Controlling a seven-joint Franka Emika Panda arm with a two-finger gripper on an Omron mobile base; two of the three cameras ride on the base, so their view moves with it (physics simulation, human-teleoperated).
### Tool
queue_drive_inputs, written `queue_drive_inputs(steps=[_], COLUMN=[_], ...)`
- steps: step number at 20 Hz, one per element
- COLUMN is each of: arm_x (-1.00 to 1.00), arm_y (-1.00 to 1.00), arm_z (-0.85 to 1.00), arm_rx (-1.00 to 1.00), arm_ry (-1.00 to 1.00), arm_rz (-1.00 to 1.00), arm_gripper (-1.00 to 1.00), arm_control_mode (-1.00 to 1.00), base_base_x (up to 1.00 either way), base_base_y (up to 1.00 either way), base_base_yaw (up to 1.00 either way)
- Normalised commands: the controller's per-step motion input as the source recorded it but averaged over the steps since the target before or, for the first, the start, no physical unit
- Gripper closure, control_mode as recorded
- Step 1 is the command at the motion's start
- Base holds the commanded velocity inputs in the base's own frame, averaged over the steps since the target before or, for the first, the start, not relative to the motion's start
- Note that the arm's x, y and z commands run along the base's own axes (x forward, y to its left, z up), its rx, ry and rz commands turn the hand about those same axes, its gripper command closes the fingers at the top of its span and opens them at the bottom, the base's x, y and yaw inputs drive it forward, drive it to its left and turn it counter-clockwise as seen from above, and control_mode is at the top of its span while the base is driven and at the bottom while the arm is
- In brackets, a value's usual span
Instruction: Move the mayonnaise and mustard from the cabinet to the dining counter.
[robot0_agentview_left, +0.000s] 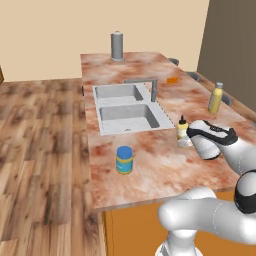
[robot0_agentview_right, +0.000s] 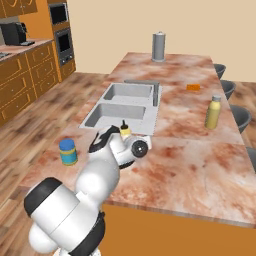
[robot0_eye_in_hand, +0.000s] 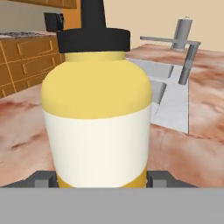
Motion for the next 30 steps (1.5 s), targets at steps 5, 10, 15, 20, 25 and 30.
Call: queue_drive_inputs(steps=[5, 10, 15, 20, 25, 30], arm_x=[0.01, 0.0, 0.0, 0.0, 0.0, 0.0], arm_y=[0.0, 0.0, 0.0, 0.0, -0.05, -0.01], arm_z=[-0.13, -0.01, 0.0, -0.09, -0.26, -0.26], arm_rx=[0.03, 0.03, 0.04, 0.05, 0.04, 0.03], arm_ry=[0.0, 0.02, 0.05, 0.07, 0.02, 0.0], arm_rz=[0.2, 0.16, 0.14, 0.09, 0.04, 0.03], arm_gripper=[1.0, 1.0, 1.0, 1.0, 1.0, 1.0], arm_control_mode=[-1.0, -1.0, -1.0, -1.0, -1.0, -1.0], base_base_x=[0.0, 0.0, 0.0, 0.0, 0.0, 0.0], base_base_y=[0.0, 0.0, 0.0, 0.0, 0.0, 0.0], base_base_yaw=[0.0, 0.0, 0.0, 0.0, 0.0, 0.0])
